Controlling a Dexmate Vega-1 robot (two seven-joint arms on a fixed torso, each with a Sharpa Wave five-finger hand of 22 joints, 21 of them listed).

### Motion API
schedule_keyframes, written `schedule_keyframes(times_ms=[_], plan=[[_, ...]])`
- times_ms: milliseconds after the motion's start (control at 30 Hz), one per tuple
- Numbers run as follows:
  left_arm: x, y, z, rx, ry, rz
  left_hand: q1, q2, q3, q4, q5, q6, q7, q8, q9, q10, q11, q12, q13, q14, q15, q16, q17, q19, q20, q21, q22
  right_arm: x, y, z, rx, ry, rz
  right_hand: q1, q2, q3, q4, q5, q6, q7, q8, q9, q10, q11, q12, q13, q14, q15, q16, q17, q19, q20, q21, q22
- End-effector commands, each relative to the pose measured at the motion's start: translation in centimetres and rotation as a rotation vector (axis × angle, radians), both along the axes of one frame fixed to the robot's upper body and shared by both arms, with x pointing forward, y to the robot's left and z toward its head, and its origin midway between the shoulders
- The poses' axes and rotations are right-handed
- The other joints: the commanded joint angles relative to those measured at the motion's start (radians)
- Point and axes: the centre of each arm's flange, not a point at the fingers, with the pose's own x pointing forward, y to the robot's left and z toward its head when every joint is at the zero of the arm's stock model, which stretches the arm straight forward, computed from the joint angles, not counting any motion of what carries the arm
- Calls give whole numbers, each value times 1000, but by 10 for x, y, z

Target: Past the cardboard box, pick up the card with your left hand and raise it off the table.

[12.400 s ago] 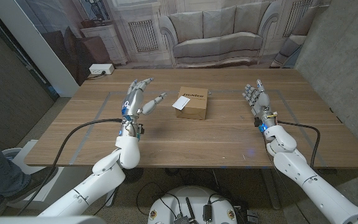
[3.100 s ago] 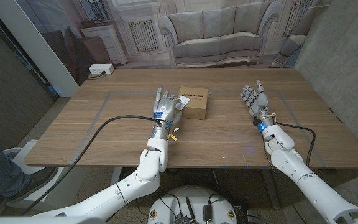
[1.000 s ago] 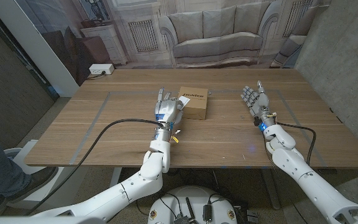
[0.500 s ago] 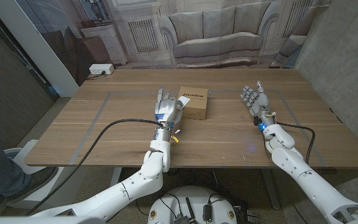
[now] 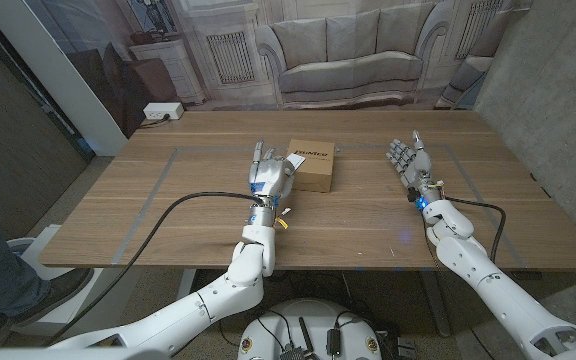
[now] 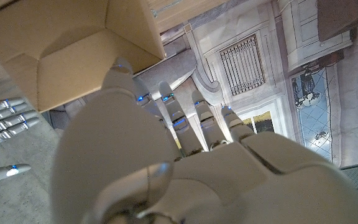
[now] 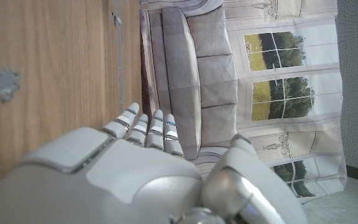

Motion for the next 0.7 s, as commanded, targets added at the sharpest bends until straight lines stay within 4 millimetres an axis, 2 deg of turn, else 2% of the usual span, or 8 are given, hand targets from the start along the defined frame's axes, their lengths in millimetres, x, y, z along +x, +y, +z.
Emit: schedule_keyframes(times_ms=[33, 700], plan=[[1, -2, 1, -6, -13, -22, 7, 6, 1, 8, -9, 29, -1, 14, 1, 25, 1, 7, 6, 19, -139, 7, 3, 10, 1, 4, 5, -1, -2, 0, 3, 1, -2, 1, 7, -3, 0, -2, 7, 2, -1, 5, 4, 3, -2, 3, 6, 1, 3, 6, 10, 3, 0, 5], [1, 2, 2, -15, -45, -65, 19, 29, 7, 18, -49, 134, 12, 28, -14, 124, 1, 10, 5, 88, -147, 13, 5, 50, -1, 9, 5, -6, -2, -1, 14, -8, -6, -1, 8, -5, 0, -2, 8, 2, -1, 5, 4, 2, -2, 3, 7, 1, 3, 6, 11, 4, -4, 6]])
